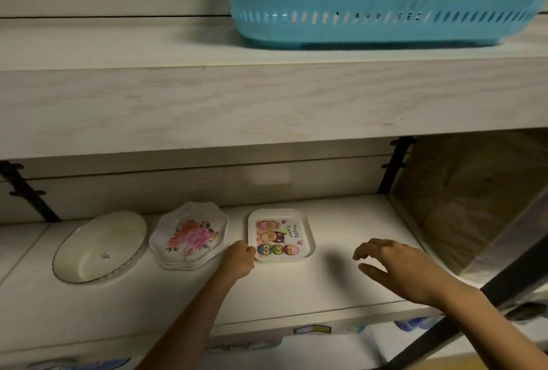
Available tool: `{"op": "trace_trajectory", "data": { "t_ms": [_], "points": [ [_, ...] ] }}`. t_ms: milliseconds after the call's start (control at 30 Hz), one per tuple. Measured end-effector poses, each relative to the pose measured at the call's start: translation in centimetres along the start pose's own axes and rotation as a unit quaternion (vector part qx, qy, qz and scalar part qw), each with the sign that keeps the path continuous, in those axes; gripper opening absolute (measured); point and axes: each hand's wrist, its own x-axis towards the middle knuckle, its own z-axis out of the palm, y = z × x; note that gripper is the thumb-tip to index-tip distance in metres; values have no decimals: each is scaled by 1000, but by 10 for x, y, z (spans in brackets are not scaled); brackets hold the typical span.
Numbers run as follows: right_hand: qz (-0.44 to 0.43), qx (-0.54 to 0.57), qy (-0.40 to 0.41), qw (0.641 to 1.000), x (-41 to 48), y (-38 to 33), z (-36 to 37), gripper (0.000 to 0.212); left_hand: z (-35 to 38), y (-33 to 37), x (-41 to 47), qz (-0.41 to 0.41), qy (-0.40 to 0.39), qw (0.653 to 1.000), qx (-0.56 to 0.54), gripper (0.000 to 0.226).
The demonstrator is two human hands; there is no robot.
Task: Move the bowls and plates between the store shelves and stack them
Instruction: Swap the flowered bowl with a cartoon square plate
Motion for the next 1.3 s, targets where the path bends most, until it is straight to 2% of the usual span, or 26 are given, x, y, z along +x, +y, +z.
{"op": "trace_trajectory", "data": {
  "t_ms": [133, 167, 233, 267, 300, 400, 567, 833, 1000, 1300],
  "points": [
    [-3, -3, 0, 1000, 4, 6, -2, 119, 3, -2, 8, -7, 10, 999, 36, 39],
    [-8, -3, -4, 1000, 5, 6, -2, 107, 2, -3, 7, 2, 13, 998, 58, 42],
    [-14, -14, -20, 1000, 8, 2, -3, 68, -2, -3, 0, 27, 22, 991, 130, 45],
    [-12, -20, -29, 999, 10, -2, -5, 57, -7, -2, -7, 49, 38, 982, 179, 43],
    [-18, -24, -30, 999, 13, -4, -5, 51, -11, -2, -14, 80, 63, 970, 222, 41],
    [-42, -28, -35, 998, 21, -18, -7, 35, -29, -11, -36, 130, 129, 947, 263, 39],
    [-113, -31, -31, 993, 40, -61, -6, 37, -71, -35, -77, 153, 199, 936, 246, 33],
    [-246, -51, -18, 968, 61, -170, 0, 35, -139, -109, -160, 61, 291, 927, 230, 26],
    [-303, -41, -19, 952, 55, -258, 11, 37, -181, -172, -211, 46, 314, 929, 190, 26],
    [-355, -9, -13, 935, 28, -420, 40, 37, -265, -307, -283, 25, 349, 911, 220, 24]
  ]
}}
